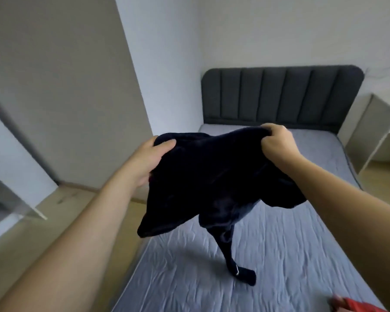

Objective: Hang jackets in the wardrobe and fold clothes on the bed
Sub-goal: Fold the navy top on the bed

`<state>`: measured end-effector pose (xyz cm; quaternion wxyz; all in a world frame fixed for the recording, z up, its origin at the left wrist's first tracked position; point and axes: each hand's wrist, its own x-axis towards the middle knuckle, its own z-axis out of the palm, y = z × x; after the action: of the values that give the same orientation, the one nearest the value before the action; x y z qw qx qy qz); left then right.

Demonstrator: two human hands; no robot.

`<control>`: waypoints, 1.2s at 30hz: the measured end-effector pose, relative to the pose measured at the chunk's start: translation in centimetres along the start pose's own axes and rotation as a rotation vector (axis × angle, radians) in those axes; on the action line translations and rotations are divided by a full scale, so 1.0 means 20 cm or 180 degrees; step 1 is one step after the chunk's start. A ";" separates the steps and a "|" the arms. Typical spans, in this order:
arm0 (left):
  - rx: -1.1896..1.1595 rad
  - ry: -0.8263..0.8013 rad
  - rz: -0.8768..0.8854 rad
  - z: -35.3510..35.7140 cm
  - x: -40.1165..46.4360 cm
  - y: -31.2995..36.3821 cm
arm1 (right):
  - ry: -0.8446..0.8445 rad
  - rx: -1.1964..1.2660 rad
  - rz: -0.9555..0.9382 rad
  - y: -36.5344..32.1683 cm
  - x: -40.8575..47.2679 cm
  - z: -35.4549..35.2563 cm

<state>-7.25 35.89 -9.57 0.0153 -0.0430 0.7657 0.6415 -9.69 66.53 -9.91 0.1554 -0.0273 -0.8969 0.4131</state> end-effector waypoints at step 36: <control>-0.0180 0.0750 -0.0700 -0.41 0.08 -0.39 | -0.1386 -0.1971 -0.0592 0.03 0.27 0.59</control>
<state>-7.85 26.50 -15.89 -0.0057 -0.2019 0.7345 0.6478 -18.33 59.26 -16.19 -0.0174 0.0967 -0.9898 0.1032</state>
